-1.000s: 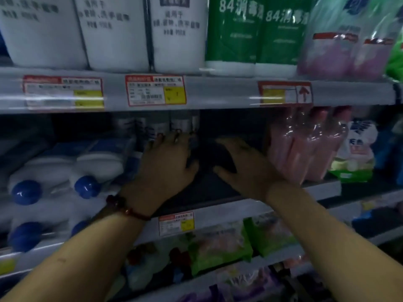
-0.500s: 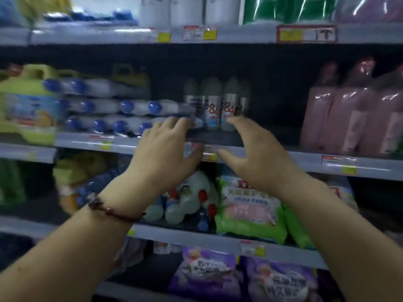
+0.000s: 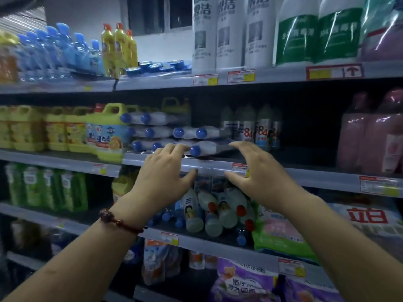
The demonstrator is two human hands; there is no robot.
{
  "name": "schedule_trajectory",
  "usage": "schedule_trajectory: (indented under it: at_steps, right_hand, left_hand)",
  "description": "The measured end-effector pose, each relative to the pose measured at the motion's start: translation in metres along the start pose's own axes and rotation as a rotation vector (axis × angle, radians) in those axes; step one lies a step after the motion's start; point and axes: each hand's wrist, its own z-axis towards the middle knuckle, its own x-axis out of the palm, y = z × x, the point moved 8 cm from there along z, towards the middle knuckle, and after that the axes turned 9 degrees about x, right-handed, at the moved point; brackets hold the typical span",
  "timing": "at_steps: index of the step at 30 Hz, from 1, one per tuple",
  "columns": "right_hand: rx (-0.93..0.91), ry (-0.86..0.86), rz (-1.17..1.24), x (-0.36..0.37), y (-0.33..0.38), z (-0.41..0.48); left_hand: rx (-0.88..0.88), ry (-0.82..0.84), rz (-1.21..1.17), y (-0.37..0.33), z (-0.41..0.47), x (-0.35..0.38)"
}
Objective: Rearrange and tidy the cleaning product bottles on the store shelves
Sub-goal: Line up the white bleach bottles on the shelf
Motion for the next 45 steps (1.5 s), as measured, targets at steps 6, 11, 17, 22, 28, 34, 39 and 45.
schedule_trajectory:
  at_steps: [6,11,17,22,28,34,39,45]
  right_hand:
    - [0.027,0.008,0.019,0.04,-0.015,0.022]
    - [0.044,0.073,0.025,0.079,-0.036,0.008]
    - [0.073,0.137,0.043,0.113,-0.067,-0.01]
    - [0.116,0.08,0.037,0.125,-0.113,-0.023]
    - [0.27,0.088,0.059,0.143,-0.165,-0.021]
    - [0.276,0.092,0.142,0.162,-0.177,-0.001]
    - [0.308,0.148,0.169,0.181,-0.183,0.017]
    - [0.309,0.116,0.287,0.187,-0.188,0.017]
  left_hand:
    - [-0.01,0.018,-0.069,0.03,0.003,0.044]
    - [-0.038,0.124,-0.034,0.025,-0.012,0.097]
    - [-0.042,0.216,-0.135,0.015,-0.031,0.152]
    - [-0.046,0.278,-0.213,0.005,-0.042,0.189]
    - [-0.028,0.204,-0.394,-0.022,-0.033,0.223]
    - [-0.025,0.174,-0.324,-0.036,-0.009,0.262]
    - [-0.013,0.174,-0.202,-0.039,0.009,0.276]
    - [-0.084,0.093,-0.387,-0.038,0.019,0.287]
